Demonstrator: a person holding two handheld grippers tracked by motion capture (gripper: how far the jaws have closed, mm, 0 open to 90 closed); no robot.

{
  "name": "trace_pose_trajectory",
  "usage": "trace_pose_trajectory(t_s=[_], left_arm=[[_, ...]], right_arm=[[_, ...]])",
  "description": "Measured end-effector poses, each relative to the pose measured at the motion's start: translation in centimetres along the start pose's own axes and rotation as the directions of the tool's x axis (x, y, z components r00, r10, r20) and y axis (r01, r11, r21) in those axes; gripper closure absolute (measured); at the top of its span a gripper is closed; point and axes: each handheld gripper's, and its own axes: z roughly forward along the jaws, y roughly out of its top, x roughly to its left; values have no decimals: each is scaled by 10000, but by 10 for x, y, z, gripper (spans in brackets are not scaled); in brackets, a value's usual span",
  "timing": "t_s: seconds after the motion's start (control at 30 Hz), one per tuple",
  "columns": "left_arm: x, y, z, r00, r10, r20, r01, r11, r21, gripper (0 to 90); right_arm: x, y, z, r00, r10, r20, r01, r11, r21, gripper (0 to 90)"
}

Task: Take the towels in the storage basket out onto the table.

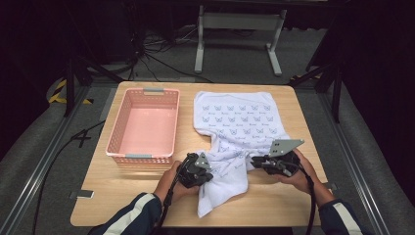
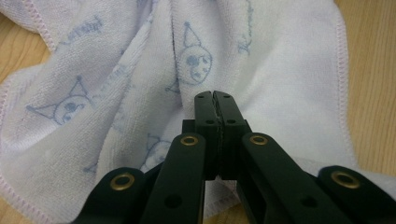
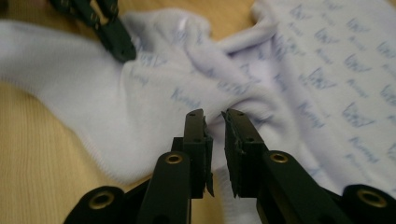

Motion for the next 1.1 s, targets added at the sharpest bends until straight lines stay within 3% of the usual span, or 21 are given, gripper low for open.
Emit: trace_pose_trajectory(t_s=[0.07, 0.1, 0.17, 0.3, 0.4, 0.5, 0.6, 0.7, 0.8, 0.87, 0.93, 1.0, 1.03, 1.1], left_arm=[[0, 0, 0, 10000, 68, -58, -68, 10000, 53, 900], [0, 0, 0, 10000, 67, -23, -67, 10000, 54, 900], [1, 0, 0, 10000, 41, 32, -41, 10000, -27, 900], [2, 0, 0, 9999, 43, 99, -44, 9999, 105, 900], [2, 0, 0, 10000, 53, 77, -54, 10000, 74, 900], [3, -1, 0, 10000, 50, 75, -50, 10000, -20, 900], [4, -2, -3, 9999, -147, -53, 146, 9996, -243, 900], [7, -3, -6, 9996, -243, -153, 238, 9993, -288, 900], [9, -4, -10, 9990, -323, -294, 313, 9990, -317, 900], [8, -5, -12, 9983, -254, -518, 240, 9993, -275, 900], [8, -5, -13, 9986, -250, -455, 235, 9992, -334, 900], [7, -6, -15, 9977, -86, -677, 68, 9996, -268, 900], [6, -7, -16, 9977, -186, -653, 175, 9997, -170, 900], [6, -8, -14, 9976, -2, -697, 1, 10000, -25, 900]], right_arm=[[5, -4, 12, 9991, -430, -29, 431, 9974, 574, 739], [5, -6, 18, 9993, -368, 99, 358, 9959, 830, 722], [2, -8, 28, 9995, -299, 44, 293, 9948, 978, 684], [-4, -6, 40, 9988, -219, 444, 170, 9941, 1068, 634], [-7, -7, 49, 9963, -472, 722, 369, 9898, 1379, 665], [-13, -11, 56, 9987, -208, 461, 132, 9871, 1597, 819], [-18, -13, 50, 9995, -74, 321, 27, 9897, 1431, 888], [-20, -13, 40, 10000, 58, 19, -60, 9939, 1099, 898], [-18, -14, 29, 9999, -105, 51, 98, 9939, 1094, 900], [-17, -15, 20, 10000, -76, 32, 73, 9959, 899, 900], [-16, -15, 13, 9999, 56, -112, -48, 9973, 737, 900], [-13, -16, -2, 10000, -84, -53, 87, 9983, 583, 900], [-11, -18, -11, 9999, -134, -82, 138, 9985, 524, 900], [-7, -21, -21, 9998, -180, -101, 186, 9982, 573, 900]])
